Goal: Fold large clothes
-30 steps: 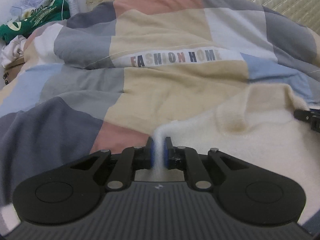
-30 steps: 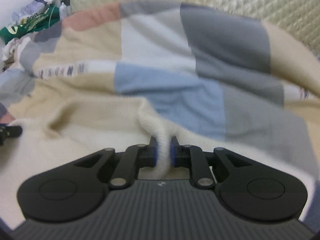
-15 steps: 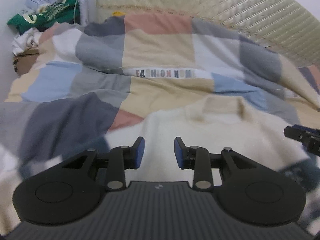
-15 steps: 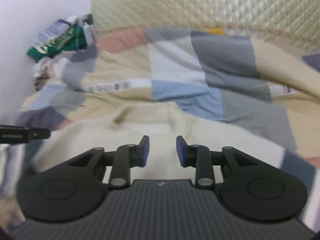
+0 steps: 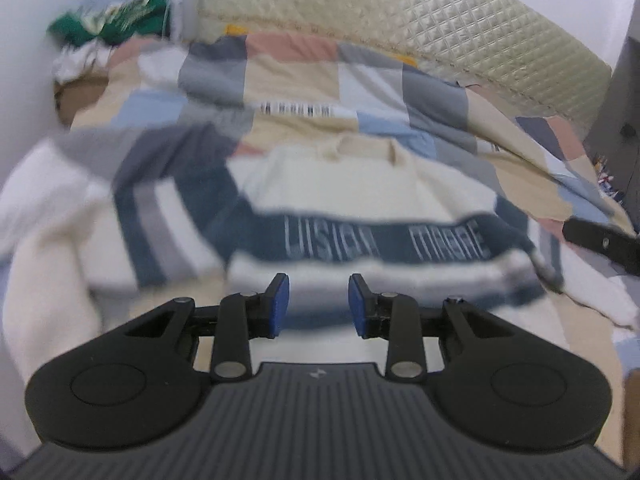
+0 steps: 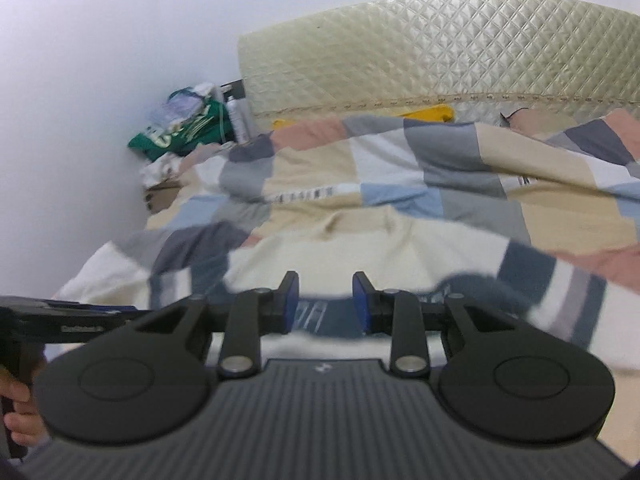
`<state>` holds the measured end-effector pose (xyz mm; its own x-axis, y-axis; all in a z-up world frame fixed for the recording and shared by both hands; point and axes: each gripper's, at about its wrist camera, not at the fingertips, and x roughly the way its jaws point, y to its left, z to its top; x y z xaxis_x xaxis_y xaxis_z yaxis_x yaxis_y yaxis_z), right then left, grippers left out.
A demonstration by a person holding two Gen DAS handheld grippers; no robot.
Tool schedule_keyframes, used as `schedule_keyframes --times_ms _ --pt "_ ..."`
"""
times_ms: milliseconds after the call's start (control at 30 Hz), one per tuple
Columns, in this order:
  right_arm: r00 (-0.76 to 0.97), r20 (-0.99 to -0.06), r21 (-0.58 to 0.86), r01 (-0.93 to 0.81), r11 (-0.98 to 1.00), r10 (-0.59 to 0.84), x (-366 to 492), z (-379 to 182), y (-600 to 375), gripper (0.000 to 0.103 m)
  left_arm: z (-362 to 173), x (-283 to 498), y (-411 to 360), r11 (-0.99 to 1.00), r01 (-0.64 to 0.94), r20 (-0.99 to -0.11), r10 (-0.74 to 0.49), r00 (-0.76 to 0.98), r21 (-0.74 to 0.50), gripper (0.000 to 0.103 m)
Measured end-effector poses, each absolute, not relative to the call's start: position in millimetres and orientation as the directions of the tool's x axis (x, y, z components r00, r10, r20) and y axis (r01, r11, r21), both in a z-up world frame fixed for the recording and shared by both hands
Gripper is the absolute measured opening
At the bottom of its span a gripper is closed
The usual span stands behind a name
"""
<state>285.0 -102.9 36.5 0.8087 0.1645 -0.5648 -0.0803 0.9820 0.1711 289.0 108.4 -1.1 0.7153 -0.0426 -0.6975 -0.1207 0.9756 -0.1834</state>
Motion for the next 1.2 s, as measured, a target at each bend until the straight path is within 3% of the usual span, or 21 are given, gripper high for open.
schedule_keyframes --times_ms 333,533,667,900,1100,1200 --pt "0.781 -0.587 0.223 -0.094 0.97 0.211 155.0 8.6 -96.0 0.032 -58.0 178.6 104.5 0.911 -0.258 -0.778 -0.099 0.621 -0.322 0.039" --pt "0.755 -0.646 0.276 0.091 0.957 0.114 112.9 -20.0 -142.1 0.032 -93.6 159.1 124.5 0.858 -0.383 -0.831 -0.086 0.549 -0.342 0.043" --pt "0.725 -0.688 0.319 0.247 0.915 0.045 96.2 -45.7 -182.1 0.05 -110.4 160.3 131.6 0.851 -0.396 -0.843 -0.097 0.529 -0.346 0.046" --pt "0.71 -0.696 0.567 0.455 0.687 0.104 81.1 -85.1 -234.3 0.05 -127.6 157.3 138.3 0.797 -0.453 -0.842 -0.124 0.525 -0.399 0.052" --pt "0.658 -0.732 0.613 0.519 0.596 0.18 84.9 -116.1 -236.4 0.05 -136.7 164.1 134.6 0.781 -0.45 -0.839 -0.167 0.519 -0.433 0.055" --pt "0.646 -0.744 0.605 0.541 0.585 0.172 86.1 -119.5 -238.8 0.056 -141.7 164.4 134.2 0.755 -0.432 -0.817 -0.232 0.528 -0.494 0.054"
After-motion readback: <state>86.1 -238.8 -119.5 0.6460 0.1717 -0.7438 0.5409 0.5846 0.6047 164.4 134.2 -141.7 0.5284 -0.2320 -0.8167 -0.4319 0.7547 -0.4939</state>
